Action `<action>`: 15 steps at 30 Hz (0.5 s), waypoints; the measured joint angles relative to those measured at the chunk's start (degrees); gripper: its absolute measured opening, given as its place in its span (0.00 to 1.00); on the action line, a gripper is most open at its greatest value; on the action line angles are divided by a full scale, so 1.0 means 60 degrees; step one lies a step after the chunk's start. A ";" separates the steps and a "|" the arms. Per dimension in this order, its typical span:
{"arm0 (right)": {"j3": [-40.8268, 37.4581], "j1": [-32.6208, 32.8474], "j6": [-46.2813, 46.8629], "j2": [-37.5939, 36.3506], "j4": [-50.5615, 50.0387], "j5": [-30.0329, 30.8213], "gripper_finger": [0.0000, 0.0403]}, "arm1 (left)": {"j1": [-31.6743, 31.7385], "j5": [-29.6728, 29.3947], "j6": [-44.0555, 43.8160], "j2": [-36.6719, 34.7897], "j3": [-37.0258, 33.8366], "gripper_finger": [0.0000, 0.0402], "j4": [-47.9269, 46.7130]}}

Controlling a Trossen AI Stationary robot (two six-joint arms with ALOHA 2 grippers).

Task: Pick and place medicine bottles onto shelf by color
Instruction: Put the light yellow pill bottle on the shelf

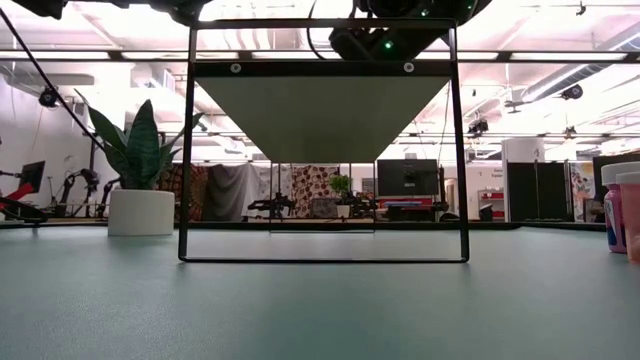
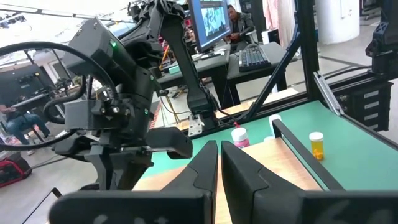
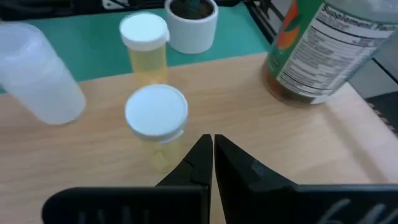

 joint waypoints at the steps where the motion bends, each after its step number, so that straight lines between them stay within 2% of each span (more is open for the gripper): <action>1: 0.0000 -0.0007 0.0044 -0.0003 0.0014 -0.0173 0.02 | 0.0000 0.0001 0.0000 0.0000 0.0000 0.01 0.0001; 15: 0.0000 0.0040 0.0248 -0.0004 0.0058 -0.0400 0.02 | 0.0000 0.0002 0.0000 0.0000 0.0000 0.01 0.0004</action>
